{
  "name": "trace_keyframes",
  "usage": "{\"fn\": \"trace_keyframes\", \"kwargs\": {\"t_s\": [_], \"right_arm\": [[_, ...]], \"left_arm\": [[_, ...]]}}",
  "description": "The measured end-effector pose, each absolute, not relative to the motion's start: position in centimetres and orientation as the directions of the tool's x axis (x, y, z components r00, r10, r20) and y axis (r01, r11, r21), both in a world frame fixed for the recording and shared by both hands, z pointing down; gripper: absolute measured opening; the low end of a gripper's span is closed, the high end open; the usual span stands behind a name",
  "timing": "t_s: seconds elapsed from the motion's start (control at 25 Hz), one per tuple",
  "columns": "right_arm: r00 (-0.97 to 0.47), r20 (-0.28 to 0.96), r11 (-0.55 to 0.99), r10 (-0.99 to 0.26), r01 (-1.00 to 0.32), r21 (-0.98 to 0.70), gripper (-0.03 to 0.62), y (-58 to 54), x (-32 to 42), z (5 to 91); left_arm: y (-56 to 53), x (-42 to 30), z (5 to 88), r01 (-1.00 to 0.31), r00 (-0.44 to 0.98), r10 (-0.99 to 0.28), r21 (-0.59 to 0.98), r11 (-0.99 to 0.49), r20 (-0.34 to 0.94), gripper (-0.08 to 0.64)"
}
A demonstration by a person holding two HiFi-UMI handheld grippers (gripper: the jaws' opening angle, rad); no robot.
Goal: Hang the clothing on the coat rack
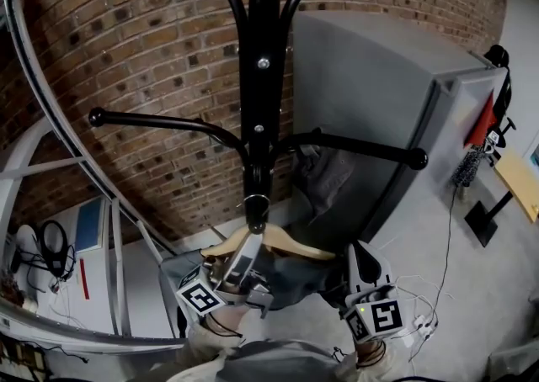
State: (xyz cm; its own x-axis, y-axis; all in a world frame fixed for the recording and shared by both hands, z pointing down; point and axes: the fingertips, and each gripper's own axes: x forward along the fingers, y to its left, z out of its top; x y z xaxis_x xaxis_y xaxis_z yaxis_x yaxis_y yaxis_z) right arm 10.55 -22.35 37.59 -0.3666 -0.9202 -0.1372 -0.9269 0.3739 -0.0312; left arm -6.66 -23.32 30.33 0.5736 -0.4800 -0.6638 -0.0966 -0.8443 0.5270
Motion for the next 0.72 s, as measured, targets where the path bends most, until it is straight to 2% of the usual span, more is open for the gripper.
{"fn": "trace_keyframes", "kwargs": {"t_s": [0.32, 0.72], "right_arm": [[-0.376, -0.12, 0.383, -0.919, -0.923, -0.037, 0.021, -22.8, 10.1, 37.9], [-0.373, -0.091, 0.378, -0.923, -0.925, -0.047, 0.021, -23.0, 10.2, 38.6]], "left_arm": [[-23.9, -7.1, 32.7, -0.053, 0.566, -0.503, 0.581, -0.813, -0.653, 0.106], [-24.2, -6.8, 31.7, -0.07, 0.579, -0.477, 0.542, -0.837, -0.661, 0.106]]}}
